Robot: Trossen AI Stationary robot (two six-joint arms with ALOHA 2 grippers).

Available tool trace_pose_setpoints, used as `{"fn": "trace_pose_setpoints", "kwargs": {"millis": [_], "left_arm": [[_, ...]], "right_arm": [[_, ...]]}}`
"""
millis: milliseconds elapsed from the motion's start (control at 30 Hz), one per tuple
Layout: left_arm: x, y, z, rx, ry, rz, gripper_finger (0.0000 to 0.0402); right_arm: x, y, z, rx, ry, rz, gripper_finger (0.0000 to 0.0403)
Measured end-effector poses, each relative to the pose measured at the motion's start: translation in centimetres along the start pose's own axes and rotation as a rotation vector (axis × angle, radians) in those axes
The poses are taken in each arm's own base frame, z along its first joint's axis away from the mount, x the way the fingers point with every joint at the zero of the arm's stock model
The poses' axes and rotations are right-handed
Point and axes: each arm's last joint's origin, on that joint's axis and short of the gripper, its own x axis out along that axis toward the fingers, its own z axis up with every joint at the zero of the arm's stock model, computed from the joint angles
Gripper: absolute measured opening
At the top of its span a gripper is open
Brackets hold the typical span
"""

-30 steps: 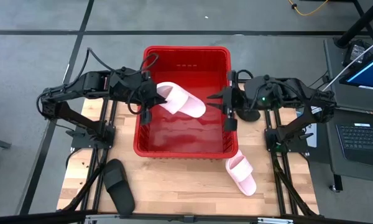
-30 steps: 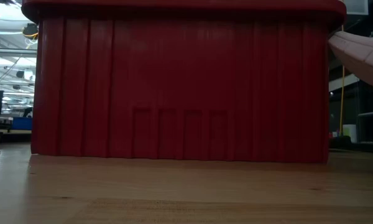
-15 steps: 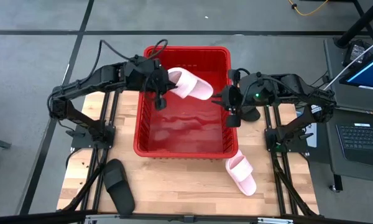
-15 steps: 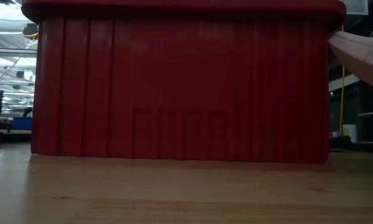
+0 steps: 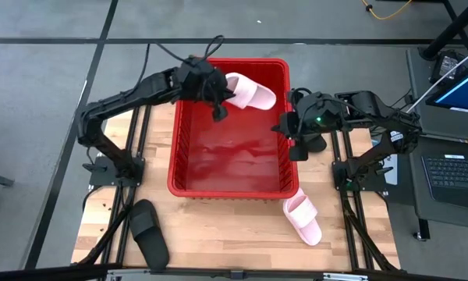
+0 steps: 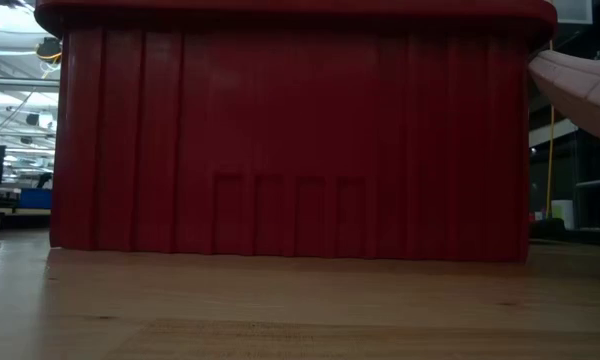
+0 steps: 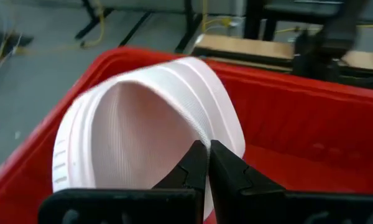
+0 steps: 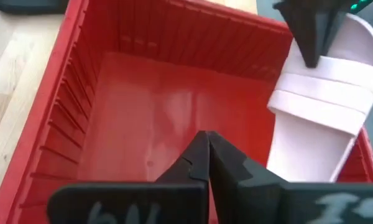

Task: Pick and place slides into bin
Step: Put the left pink slide into the bin

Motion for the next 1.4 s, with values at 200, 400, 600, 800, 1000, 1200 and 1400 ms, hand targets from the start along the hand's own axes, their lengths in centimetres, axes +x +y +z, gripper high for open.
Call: {"fn": "trace_pose_setpoints", "kwargs": {"millis": [200,400,600,800,1000,1200,1400], "left_arm": [[2.7,2.2,-0.9,-0.117,0.046,0.008,0.0003],[4.4,4.1,-1.7,-0.195,0.068,-0.048,0.0003],[5.5,7.1,-2.8,-0.321,0.092,-0.038,0.0003],[6.8,9.3,-3.9,-0.395,0.102,-0.093,0.0003],[8.3,9.8,-4.5,-0.405,0.109,-0.114,0.0003],[9.6,9.8,-5.7,-0.471,0.118,-0.11,0.0003],[10.9,9.6,-7.1,-0.543,0.082,-0.107,0.0003]], "right_arm": [[0.0,0.0,-0.2,-0.008,0.019,-0.003,0.0004],[0.0,-0.2,-0.2,-0.006,0.024,-0.028,0.0004],[0.1,-0.7,-0.3,0.01,0.038,-0.093,0.0003],[0.3,-1.4,-0.2,0.037,0.021,-0.118,0.0004],[0.4,-2.1,-0.1,0.062,0.006,-0.142,0.0004],[0.5,-2.7,-0.3,0.103,0.012,-0.157,0.0004],[0.5,-2.7,-0.4,0.102,0.015,-0.158,0.0005]]}}
